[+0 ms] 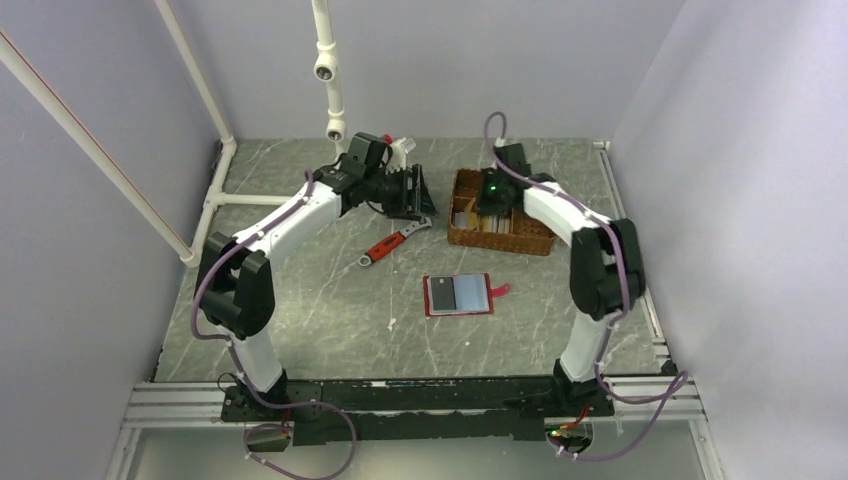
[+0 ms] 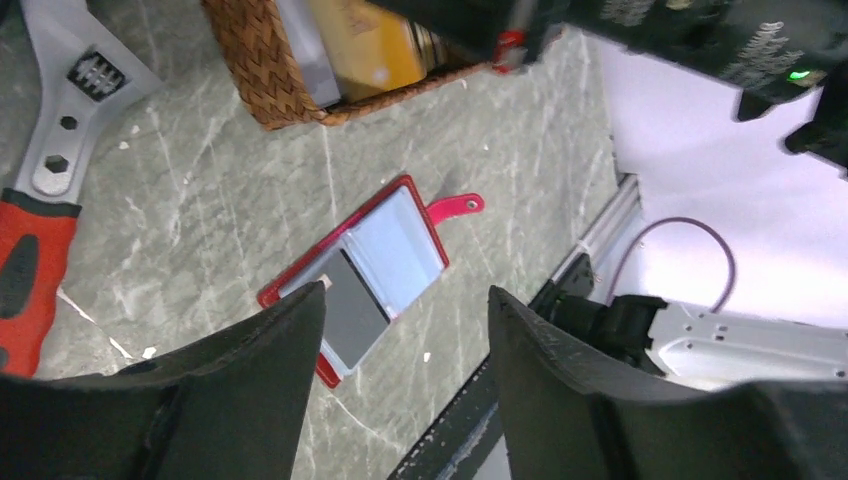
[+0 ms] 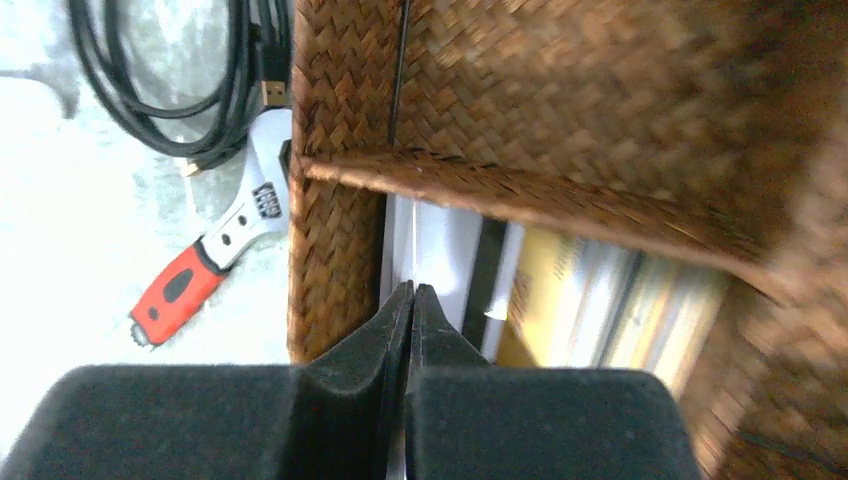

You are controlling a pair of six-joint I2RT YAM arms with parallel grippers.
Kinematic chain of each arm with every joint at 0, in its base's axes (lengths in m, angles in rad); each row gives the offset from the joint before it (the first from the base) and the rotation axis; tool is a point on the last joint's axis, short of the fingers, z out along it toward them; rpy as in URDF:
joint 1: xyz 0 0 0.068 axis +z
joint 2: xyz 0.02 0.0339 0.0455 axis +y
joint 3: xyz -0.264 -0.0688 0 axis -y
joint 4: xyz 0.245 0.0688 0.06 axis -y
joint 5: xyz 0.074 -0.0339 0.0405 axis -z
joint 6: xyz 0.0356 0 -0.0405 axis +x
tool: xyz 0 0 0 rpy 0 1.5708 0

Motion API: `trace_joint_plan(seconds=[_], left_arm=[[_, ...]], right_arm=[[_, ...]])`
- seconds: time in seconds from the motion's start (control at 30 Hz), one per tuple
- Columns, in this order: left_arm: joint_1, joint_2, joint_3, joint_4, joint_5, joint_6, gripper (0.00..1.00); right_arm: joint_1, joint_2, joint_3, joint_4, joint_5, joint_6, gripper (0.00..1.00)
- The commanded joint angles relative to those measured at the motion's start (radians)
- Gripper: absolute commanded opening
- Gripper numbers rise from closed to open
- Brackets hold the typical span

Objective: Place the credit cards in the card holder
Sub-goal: Pick up the credit card from the storage box, then insert the credit card into the card slot.

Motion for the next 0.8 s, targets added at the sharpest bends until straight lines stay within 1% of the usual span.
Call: trace_joint_plan(seconds=[0.0,0.07,0.1,0.13,0.17,0.2,0.27,0.37,0.47,0.53,0.6,0.7,0.77], left_arm=[[0.046,-0.078,-0.066,0.197,0.200,-0.113,0.71],[0.051,-0.083,-0.109,0.305,0.261,-0.180,0.78],[0.051,-0.083,-0.132,0.368,0.291,-0.225,0.82],[0.050,-0.080,-0.164,0.451,0.319,-0.277,0.86],[0.050,-0.077,-0.199,0.600,0.356,-0.349,0.88],[0.050,-0.074,-0.246,0.726,0.373,-0.429,0.88],[0.048,-0.070,-0.342,0.976,0.371,-0.569,0.85],[0.045,-0.069,-0.449,1.196,0.340,-0.691,0.84],[0.025,-0.066,-0.537,1.387,0.310,-0.777,0.81],[0.005,-0.068,-0.564,1.455,0.296,-0.794,0.75],[-0.011,-0.075,-0.577,1.466,0.287,-0.788,0.66],[-0.022,-0.091,-0.590,1.445,0.271,-0.769,0.51],[-0.025,-0.100,-0.591,1.415,0.267,-0.755,0.36]], right_arm=[[-0.064,-0.305,-0.059,0.053,-0.031,-0.018,0.00],[-0.077,-0.384,-0.119,0.055,-0.122,-0.027,0.00],[-0.088,-0.411,-0.138,0.071,-0.210,-0.013,0.00],[-0.098,-0.441,-0.202,0.120,-0.322,0.016,0.00],[-0.102,-0.470,-0.256,0.197,-0.422,0.074,0.00],[-0.103,-0.498,-0.300,0.265,-0.508,0.121,0.00],[-0.106,-0.558,-0.381,0.414,-0.601,0.228,0.00],[-0.106,-0.642,-0.490,0.629,-0.664,0.389,0.00],[-0.104,-0.663,-0.560,0.792,-0.710,0.517,0.00],[-0.103,-0.655,-0.597,0.873,-0.720,0.579,0.00],[-0.103,-0.652,-0.630,0.935,-0.720,0.607,0.00],[-0.102,-0.659,-0.659,0.947,-0.697,0.612,0.00],[-0.101,-0.668,-0.681,0.965,-0.687,0.622,0.00]])
